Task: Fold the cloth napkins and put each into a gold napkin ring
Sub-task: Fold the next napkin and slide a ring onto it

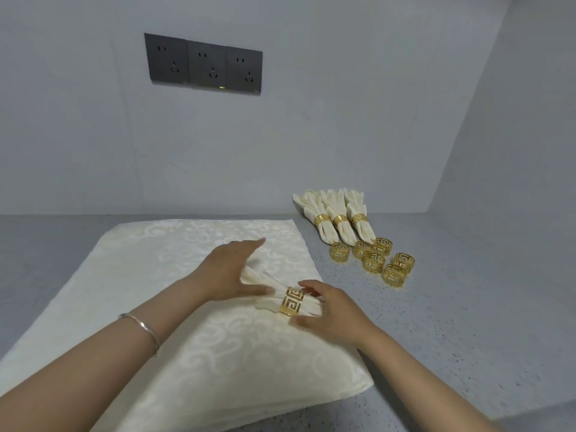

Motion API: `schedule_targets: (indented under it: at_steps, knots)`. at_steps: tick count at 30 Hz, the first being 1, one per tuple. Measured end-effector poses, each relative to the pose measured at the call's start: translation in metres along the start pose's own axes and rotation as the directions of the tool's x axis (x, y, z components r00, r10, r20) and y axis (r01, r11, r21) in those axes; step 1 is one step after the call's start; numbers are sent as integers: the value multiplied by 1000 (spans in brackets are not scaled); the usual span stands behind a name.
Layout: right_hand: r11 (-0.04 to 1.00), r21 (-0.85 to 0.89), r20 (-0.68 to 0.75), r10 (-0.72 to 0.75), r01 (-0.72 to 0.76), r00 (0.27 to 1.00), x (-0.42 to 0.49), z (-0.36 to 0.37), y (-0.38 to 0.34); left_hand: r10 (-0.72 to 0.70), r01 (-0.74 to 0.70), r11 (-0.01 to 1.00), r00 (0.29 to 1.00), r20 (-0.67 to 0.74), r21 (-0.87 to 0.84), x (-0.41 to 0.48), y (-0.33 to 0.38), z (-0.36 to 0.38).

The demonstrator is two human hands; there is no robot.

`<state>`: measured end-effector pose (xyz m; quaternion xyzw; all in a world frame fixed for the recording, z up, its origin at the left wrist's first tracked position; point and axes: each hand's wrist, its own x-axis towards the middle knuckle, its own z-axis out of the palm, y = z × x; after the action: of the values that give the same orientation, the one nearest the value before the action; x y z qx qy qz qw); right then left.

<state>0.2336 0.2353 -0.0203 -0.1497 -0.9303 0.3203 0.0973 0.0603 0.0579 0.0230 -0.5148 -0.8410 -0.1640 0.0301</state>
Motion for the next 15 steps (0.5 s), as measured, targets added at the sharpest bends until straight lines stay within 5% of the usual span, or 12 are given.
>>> schedule_targets:
  at_steps: [3,7,9,12,15]
  knots:
    - [992,-107,-44,-70,65,997,9,9,-10,-268,226,893,962,-56,-390,-8,-4,1]
    - [993,104,-213,-39,63,976,17,8,-13,-530,315,400,846,63,-861,4,8,6]
    - [976,214,-301,34,33,953,22,4,-12,-491,309,202,853,177,-929,15,20,14]
    - [955,296,-380,101,17,919,30,-10,-14,-359,216,104,919,166,-971,40,47,28]
    - [955,297,-437,133,3,890,33,-25,-13,-375,147,27,918,126,-989,73,65,39]
